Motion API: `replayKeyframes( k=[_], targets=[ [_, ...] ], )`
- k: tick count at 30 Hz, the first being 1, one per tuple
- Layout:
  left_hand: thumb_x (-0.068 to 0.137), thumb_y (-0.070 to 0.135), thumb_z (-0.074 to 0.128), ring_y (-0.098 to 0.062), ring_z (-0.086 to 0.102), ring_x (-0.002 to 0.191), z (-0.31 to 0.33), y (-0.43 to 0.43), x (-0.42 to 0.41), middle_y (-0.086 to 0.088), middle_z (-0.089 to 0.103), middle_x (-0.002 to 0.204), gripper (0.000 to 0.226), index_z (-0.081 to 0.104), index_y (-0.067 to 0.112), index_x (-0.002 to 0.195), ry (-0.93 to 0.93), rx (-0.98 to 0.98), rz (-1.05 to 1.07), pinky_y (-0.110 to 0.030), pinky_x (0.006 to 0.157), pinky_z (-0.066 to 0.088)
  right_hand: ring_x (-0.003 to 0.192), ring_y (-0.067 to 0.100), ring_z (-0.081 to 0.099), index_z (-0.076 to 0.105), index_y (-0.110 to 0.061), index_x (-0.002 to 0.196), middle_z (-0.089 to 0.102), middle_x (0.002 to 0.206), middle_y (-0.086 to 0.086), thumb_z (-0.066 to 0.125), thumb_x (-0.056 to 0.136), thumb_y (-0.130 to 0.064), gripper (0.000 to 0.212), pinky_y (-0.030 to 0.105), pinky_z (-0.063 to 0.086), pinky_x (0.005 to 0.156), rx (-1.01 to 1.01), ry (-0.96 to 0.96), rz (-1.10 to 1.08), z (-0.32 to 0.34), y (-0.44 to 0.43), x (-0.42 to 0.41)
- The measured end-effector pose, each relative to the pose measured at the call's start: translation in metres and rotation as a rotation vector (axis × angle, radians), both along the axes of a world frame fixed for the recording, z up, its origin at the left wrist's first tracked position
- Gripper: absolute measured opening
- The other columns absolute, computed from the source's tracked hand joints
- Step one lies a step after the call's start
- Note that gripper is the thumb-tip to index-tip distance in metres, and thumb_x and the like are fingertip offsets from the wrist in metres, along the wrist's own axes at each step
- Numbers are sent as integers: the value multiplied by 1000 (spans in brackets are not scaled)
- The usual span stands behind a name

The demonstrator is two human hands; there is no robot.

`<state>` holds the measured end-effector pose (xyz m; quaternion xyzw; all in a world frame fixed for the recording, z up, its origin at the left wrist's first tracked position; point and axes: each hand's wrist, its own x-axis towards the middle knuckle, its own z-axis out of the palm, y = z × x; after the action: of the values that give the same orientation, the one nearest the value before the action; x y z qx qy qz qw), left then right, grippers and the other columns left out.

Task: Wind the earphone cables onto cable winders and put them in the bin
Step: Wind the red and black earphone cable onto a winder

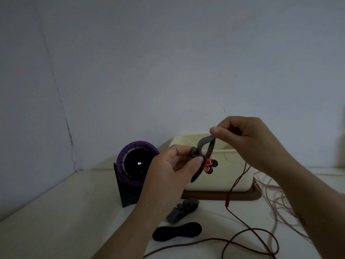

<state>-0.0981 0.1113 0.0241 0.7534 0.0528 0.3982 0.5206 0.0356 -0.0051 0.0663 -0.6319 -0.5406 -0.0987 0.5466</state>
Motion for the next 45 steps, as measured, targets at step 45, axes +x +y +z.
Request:
replayKeyframes(
  k=[45],
  targets=[
    [70, 19, 70, -2, 70, 86, -1, 13, 2, 14, 75, 86, 18, 68, 24, 87, 42, 2, -81, -16, 77, 52, 38, 7, 34, 67, -28, 76, 46, 44, -12, 56, 89, -35, 19, 12, 27, 41, -54, -165, -113, 8, -7, -3]
  ],
)
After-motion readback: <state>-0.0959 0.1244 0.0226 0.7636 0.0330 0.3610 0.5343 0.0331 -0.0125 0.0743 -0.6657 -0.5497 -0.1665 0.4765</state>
